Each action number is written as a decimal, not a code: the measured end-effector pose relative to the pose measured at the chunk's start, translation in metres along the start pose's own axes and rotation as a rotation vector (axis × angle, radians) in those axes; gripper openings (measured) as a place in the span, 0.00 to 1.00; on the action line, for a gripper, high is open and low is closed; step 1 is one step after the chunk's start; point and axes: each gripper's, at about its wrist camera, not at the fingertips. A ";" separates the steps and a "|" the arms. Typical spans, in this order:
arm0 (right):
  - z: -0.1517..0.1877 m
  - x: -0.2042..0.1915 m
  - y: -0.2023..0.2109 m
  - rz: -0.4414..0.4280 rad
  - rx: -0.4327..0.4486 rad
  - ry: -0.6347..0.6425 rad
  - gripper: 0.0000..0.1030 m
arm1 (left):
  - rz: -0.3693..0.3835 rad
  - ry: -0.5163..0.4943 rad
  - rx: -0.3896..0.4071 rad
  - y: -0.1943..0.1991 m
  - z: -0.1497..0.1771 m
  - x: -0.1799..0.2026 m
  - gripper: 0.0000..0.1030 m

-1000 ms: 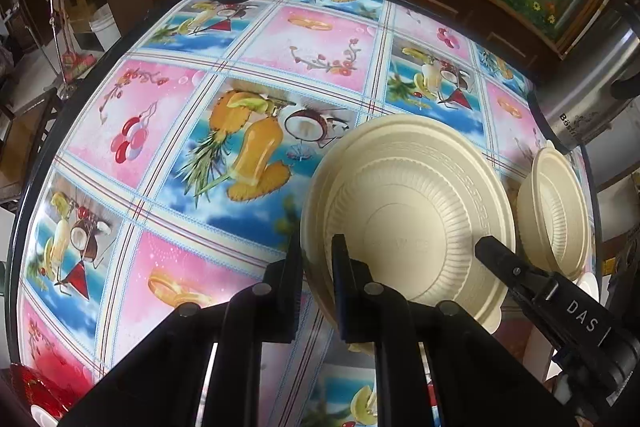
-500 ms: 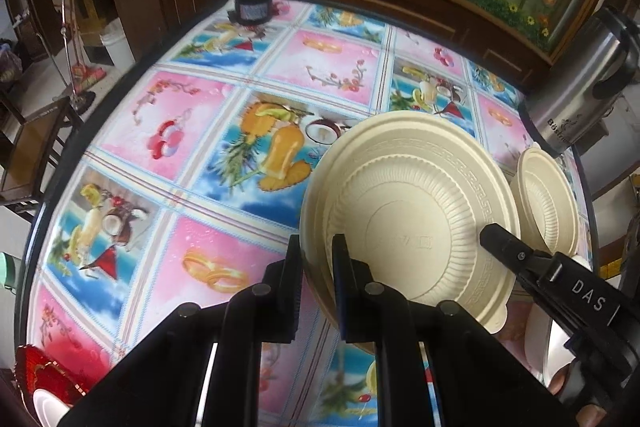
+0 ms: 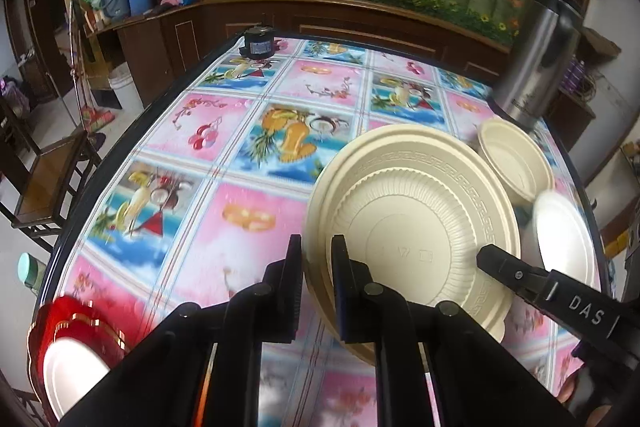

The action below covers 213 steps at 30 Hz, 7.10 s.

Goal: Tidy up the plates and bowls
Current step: 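Carry the beige pulp plate with both grippers over the red plate stack, then lower the beige pulp plate onto the stack and open both grippers, then move both grippers toward the white foam bowl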

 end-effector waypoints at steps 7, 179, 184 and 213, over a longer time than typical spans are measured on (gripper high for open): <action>0.036 0.008 0.032 -0.029 -0.009 0.013 0.09 | 0.004 -0.005 0.048 0.029 0.034 -0.002 0.12; 0.127 -0.028 0.086 -0.181 0.095 0.172 0.49 | -0.341 0.009 0.157 0.165 0.161 -0.152 0.78; 0.106 0.000 0.101 -0.180 0.132 0.119 0.49 | -0.330 -0.058 0.172 0.165 0.143 -0.120 0.78; -0.054 0.180 0.177 -0.192 0.412 -0.089 0.49 | -0.174 -0.351 0.164 0.095 0.027 0.089 0.78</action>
Point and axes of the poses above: each gripper's, at about its wrist camera, not at the fingertips, and y roughly against the way its jaws point, x to its right, z to its underside, and after that the axes turned 12 degrees about -y, right-handed
